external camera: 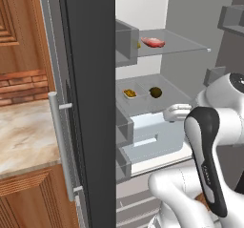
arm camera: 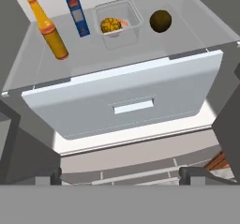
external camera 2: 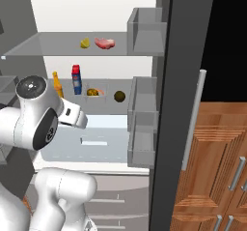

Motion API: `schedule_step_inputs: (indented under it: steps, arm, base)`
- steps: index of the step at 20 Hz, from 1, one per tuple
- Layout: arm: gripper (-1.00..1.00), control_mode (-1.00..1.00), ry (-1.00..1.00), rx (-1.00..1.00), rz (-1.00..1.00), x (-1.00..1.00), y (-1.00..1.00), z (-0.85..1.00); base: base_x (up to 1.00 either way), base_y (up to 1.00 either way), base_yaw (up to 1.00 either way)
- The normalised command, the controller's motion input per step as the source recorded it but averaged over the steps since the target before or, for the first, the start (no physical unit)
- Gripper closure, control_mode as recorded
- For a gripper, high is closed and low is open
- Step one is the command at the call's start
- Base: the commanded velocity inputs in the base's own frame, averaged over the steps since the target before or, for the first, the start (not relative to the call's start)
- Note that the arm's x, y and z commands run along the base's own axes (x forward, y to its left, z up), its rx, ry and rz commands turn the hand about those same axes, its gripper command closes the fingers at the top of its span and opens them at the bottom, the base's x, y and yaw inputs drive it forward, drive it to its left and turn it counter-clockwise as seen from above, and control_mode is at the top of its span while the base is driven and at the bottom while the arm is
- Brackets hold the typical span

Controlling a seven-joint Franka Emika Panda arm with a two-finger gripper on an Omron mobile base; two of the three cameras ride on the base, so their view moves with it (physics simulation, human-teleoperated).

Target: Place the tupperware on the second highest shelf of the fridge. Make space for the tupperware among the existing items by rearranging them on the shelves if needed. Close the fridge door when finished.

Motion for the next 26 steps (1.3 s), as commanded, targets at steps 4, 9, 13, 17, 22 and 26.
schedule_step_inputs:
  steps: [4,9,13,17,22,26]
  arm:
    - [-1.00,1.00,0.00,0.00,0.00,0.00,0.00,0.00]
    - [-1.00,1.00,0.00,0.00,0.00,0.00,0.00,0.00]
    - [-1.00,1.00,0.00,0.00,0.00,0.00,0.00,0.00]
    - [-1.00,1.00,0.00,0.00,0.00,0.00,0.00,0.00]
    - [-1.00,1.00,0.00,0.00,0.00,0.00,0.00,0.00]
    - [-1.00,1.00,0.00,0.00,0.00,0.00,0.00,0.00]
  base:
    - [-0.04,0.00,0.01]
    - [-0.60,-0.05,0.13]
    - [-0.68,-0.07,0.19]
    - [-0.49,-0.09,0.21]
    - [-0.42,-0.21,0.22]
    - [-0.29,-0.23,0.19]
